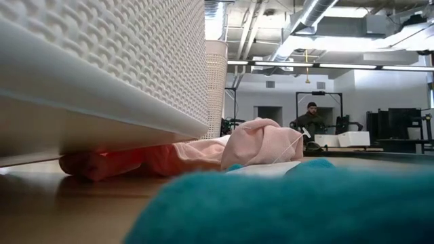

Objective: Sort clothes
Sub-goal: Put the purple sock into the bottom white laundry bin

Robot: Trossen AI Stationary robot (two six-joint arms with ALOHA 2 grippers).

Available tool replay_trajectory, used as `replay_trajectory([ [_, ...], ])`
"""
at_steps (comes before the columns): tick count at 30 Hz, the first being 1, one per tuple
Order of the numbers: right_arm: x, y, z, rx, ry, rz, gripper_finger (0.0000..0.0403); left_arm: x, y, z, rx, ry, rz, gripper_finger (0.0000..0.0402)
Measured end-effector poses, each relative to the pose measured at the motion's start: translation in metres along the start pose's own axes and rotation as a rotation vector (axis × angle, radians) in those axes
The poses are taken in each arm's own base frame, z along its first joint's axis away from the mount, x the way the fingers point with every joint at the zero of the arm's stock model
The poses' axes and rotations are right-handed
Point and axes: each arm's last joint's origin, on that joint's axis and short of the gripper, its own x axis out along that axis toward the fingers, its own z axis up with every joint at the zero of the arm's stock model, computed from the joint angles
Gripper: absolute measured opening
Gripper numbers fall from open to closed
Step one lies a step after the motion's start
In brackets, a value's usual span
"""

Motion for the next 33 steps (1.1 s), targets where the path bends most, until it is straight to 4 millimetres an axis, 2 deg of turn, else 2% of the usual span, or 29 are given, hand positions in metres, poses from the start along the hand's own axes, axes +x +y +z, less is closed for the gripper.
replay_trajectory([
  [8, -0.002, 0.005, 0.019, -0.083, 0.001, 0.012, 0.0002, 0.000, 0.001, 0.001, 0.022, -0.010, 0.024, 0.0199],
  [17, -0.014, 0.006, 0.047, -0.188, 0.004, -0.043, 0.0001, -0.008, 0.008, 0.002, 0.031, -0.037, 0.071, 0.0199],
  [24, -0.038, 0.000, 0.068, -0.244, -0.041, -0.077, 0.0000, -0.009, 0.009, 0.005, 0.072, -0.065, 0.099, 0.0199],
  [33, -0.081, -0.012, 0.093, -0.321, -0.241, -0.141, 0.0000, -0.008, 0.014, 0.009, 0.105, -0.098, 0.140, 0.0199],
])
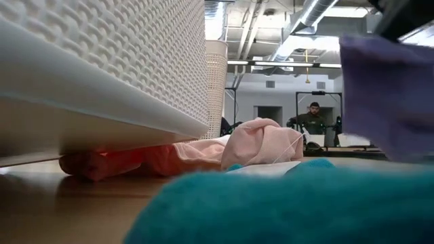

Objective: Sort clothes
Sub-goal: Put the purple sock into the bottom white laundry bin

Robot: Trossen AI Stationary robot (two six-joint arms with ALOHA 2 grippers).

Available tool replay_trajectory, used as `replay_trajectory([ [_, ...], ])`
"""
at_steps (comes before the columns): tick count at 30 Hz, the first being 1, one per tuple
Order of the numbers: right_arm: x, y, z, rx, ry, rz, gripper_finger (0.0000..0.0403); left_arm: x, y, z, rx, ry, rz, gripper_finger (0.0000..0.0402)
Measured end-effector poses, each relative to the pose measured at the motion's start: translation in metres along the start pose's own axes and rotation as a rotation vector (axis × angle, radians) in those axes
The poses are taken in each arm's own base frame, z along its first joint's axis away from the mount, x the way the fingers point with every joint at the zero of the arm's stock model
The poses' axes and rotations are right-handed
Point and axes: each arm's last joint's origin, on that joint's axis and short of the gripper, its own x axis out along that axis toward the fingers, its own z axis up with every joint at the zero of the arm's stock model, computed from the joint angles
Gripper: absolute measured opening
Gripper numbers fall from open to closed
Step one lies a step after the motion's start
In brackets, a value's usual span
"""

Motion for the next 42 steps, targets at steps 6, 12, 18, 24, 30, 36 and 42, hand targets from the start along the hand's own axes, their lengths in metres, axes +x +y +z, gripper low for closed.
replay_trajectory([
  [6, -0.019, -0.017, 0.019, -0.056, -0.120, -0.055, 0.0000, 0.004, 0.007, 0.000, 0.021, 0.005, 0.027, 0.0199],
  [12, -0.035, -0.028, 0.044, -0.129, -0.267, -0.054, 0.0000, 0.009, 0.017, 0.001, 0.020, -0.001, 0.062, 0.0199],
  [18, -0.051, -0.034, 0.069, -0.224, -0.434, -0.054, 0.0000, 0.014, 0.027, 0.003, 0.015, -0.019, 0.113, 0.0199],
  [24, -0.068, -0.037, 0.090, -0.316, -0.568, -0.086, 0.0000, 0.018, 0.041, 0.007, 0.013, -0.052, 0.182, 0.0199],
  [30, -0.084, -0.042, 0.107, -0.375, -0.672, -0.108, 0.0000, 0.022, 0.054, 0.010, -0.013, -0.093, 0.237, 0.0199],
  [36, -0.088, -0.048, 0.120, -0.414, -0.767, -0.087, 0.0000, 0.025, 0.063, 0.013, -0.051, -0.138, 0.240, 0.0199],
  [42, -0.084, -0.057, 0.128, -0.440, -0.829, -0.061, 0.0000, 0.025, 0.068, 0.020, -0.089, -0.229, 0.203, 0.0199],
])
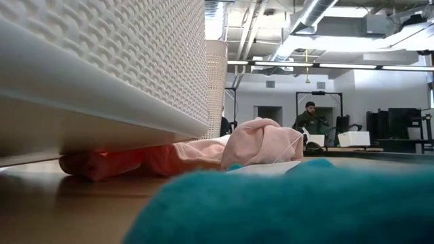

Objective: Sort clothes
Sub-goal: Put the purple sock into the bottom white laundry bin

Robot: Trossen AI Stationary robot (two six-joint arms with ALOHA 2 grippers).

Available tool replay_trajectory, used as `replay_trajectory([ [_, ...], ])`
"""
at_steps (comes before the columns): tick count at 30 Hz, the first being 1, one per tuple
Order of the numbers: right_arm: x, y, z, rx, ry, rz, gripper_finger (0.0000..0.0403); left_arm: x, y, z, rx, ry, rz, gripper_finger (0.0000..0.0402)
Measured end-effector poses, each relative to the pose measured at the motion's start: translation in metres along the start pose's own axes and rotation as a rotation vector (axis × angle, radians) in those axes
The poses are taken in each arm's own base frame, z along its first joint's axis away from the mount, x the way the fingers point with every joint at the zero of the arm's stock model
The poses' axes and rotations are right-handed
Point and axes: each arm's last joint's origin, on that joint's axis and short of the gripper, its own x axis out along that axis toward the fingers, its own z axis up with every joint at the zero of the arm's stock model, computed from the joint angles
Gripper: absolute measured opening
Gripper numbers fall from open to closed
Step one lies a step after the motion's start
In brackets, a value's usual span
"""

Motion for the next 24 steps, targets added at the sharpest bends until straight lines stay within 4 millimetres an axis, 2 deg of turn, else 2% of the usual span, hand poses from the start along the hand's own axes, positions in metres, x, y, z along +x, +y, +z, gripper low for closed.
replay_trajectory([
  [8, 0.018, -0.005, -0.005, -0.032, -0.053, -0.004, 0.0000, 0.000, 0.003, 0.008, -0.037, -0.083, 0.000, 0.0199],
  [14, 0.020, -0.010, -0.003, -0.029, -0.106, -0.006, 0.0000, 0.003, 0.008, 0.006, -0.060, -0.076, 0.010, 0.0199],
  [19, 0.021, -0.015, 0.000, -0.019, -0.186, 0.005, 0.0000, 0.006, 0.012, 0.005, -0.102, -0.092, -0.051, 0.0199],
  [24, 0.024, -0.020, -0.003, -0.015, -0.187, -0.005, 0.0000, 0.013, 0.011, 0.002, -0.113, -0.094, -0.094, 0.0199],
])
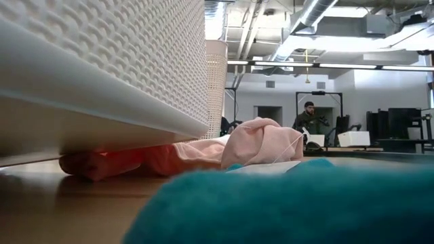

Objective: Sort clothes
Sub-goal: Put the purple sock into the bottom white laundry bin

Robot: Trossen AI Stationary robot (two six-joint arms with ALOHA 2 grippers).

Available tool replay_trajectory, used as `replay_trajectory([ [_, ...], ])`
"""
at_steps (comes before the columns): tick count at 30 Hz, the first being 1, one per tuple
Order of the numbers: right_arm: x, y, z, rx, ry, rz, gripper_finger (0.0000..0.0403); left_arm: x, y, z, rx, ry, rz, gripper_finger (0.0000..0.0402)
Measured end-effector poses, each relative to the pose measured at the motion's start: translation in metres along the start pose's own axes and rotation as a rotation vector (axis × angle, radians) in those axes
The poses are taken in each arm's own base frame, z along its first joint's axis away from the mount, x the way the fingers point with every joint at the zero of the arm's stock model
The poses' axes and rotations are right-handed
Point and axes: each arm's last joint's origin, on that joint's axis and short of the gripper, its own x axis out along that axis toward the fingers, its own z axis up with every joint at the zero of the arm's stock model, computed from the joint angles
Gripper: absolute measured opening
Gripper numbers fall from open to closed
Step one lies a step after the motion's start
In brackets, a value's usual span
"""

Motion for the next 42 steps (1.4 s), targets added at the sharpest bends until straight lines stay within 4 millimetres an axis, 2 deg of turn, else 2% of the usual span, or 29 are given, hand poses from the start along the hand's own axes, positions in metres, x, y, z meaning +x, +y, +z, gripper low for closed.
replay_trajectory([
  [5, 0.008, -0.002, -0.007, 0.008, -0.013, -0.002, 0.0000, 0.005, -0.002, -0.001, -0.004, -0.003, 0.001, 0.0199],
  [12, 0.026, 0.009, -0.023, -0.027, 0.032, 0.011, 0.0000, 0.010, -0.003, 0.001, -0.014, -0.042, -0.022, 0.0199],
  [25, 0.028, 0.006, -0.022, -0.028, 0.014, -0.014, 0.0000, 0.014, 0.006, -0.008, -0.018, 0.026, 0.022, 0.0186],
  [31, 0.027, 0.008, -0.023, -0.023, 0.022, 0.000, 0.0000, 0.015, 0.008, -0.012, 0.065, 0.071, 0.082, 0.0130],
  [37, 0.026, 0.013, -0.025, -0.002, 0.055, 0.041, 0.0009, 0.013, 0.003, -0.016, 0.157, 0.115, 0.066, 0.0018],
  [42, 0.026, 0.016, -0.029, 0.034, 0.092, 0.072, 0.0024, 0.008, -0.010, -0.013, 0.227, 0.141, 0.069, 0.0004],
])
